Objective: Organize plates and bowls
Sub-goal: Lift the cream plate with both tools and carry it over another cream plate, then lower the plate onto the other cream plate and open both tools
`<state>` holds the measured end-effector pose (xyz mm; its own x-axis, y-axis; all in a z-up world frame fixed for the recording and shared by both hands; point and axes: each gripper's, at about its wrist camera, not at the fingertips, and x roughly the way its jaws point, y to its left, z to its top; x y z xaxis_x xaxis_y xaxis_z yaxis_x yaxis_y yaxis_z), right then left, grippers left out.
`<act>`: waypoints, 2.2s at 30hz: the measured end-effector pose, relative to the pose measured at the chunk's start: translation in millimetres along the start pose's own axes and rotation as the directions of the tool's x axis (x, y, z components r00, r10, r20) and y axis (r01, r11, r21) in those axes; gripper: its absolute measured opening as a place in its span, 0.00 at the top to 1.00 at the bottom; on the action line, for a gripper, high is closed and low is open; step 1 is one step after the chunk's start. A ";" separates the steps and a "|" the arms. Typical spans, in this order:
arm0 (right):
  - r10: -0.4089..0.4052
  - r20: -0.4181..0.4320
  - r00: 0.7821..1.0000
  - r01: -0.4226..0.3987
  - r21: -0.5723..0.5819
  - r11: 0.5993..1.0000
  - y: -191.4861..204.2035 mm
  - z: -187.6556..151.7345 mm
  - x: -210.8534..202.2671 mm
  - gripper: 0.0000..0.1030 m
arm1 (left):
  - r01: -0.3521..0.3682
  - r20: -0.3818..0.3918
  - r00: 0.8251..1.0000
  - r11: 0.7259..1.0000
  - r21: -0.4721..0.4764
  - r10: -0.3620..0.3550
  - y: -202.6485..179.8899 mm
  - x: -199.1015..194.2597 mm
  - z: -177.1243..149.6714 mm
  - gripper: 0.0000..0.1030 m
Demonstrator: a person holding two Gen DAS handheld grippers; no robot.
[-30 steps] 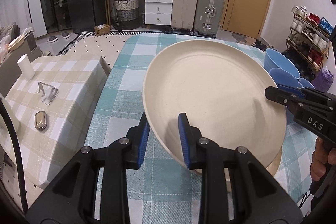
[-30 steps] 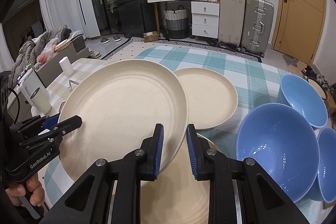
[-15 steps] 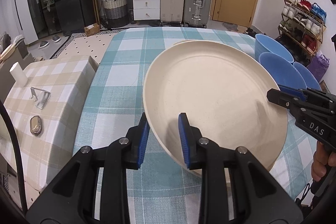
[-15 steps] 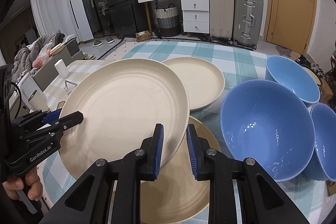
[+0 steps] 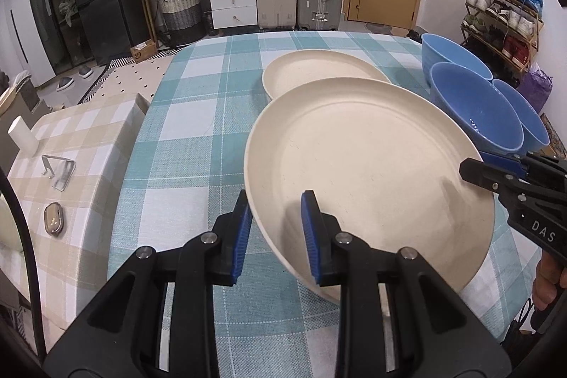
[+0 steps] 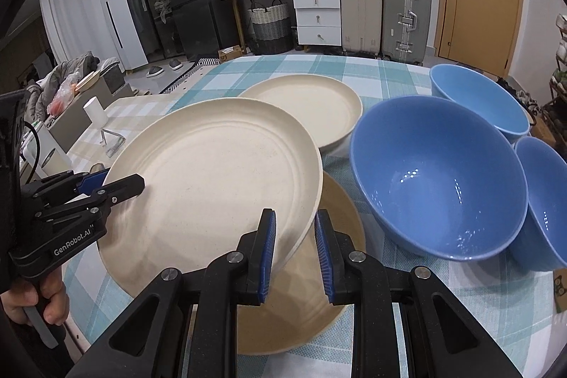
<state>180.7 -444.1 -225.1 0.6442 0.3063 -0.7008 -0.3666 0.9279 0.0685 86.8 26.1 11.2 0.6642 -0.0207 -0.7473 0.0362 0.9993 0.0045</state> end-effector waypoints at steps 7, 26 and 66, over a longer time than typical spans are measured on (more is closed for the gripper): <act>-0.021 -0.010 1.000 0.022 0.005 1.000 -2.6 -11.3 3.6 0.77 | 0.012 -0.025 1.000 1.000 0.025 -0.011 -6.6 17.2 -5.2 0.77; -0.073 -0.034 0.997 0.072 -0.020 0.997 -7.0 -35.1 6.8 0.76 | -0.008 -0.055 0.998 0.992 0.128 0.015 -29.0 37.5 -16.2 0.77; -0.097 -0.074 0.992 0.093 -0.056 0.994 -12.0 -45.8 20.9 0.65 | 0.042 -0.147 0.989 0.985 0.168 -0.017 -32.6 56.3 -26.4 0.70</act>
<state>167.8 -458.6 -273.2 0.6253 0.1978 -0.7549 -0.3422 0.9389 -0.0374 103.3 -6.8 -48.5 0.5467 -0.0334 -0.8367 0.1890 0.9783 0.0844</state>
